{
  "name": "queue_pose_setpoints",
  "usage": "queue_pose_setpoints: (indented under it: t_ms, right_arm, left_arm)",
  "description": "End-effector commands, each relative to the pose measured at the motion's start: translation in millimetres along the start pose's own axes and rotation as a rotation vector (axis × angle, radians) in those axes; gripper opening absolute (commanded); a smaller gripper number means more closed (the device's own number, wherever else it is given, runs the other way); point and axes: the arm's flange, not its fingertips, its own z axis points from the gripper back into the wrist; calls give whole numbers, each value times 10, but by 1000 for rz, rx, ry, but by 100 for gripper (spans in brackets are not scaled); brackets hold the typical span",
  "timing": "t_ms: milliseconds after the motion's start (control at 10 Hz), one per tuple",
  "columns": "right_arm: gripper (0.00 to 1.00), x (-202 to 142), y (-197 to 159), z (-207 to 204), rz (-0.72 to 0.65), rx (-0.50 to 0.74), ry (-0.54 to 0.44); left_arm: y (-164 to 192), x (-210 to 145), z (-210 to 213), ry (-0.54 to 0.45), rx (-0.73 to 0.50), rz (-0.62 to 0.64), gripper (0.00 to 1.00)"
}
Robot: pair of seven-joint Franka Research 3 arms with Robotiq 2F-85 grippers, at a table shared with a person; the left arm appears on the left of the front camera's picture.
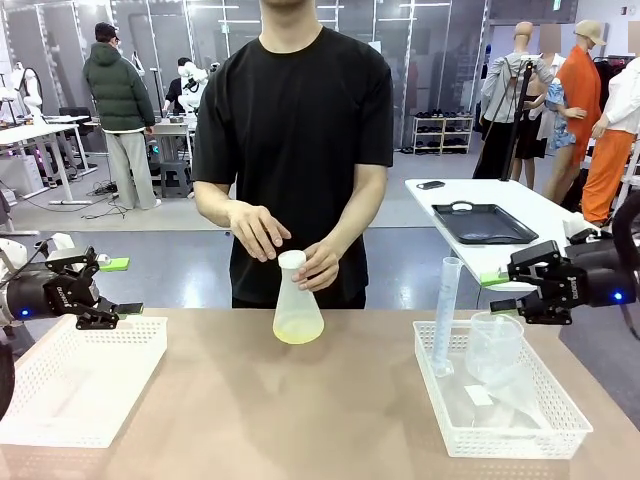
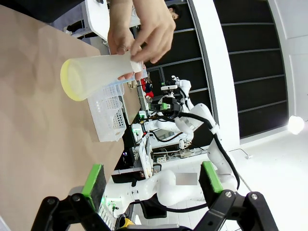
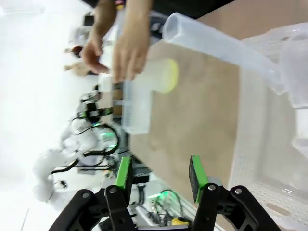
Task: Prepare the solutions needed for the experiment.
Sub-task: When the human places the Big flask in the center of the table, pick up the Big flask and place it in the left Organizing basket.
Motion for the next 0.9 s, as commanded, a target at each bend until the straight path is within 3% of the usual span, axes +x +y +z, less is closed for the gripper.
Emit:
queue_pose_setpoints:
  t_ms: [0,400,800]
  right_arm:
    - [60,171,-243,-23,-61,159,53]
    - [60,266,-361,-43,-130,304,116]
    - [60,333,-323,-99,-117,326,142]
  left_arm:
    - [-6,3,-4,-3,5,-1,100]
    - [-6,3,-4,-3,5,-1,100]
    - [-6,3,-4,-3,5,-1,100]
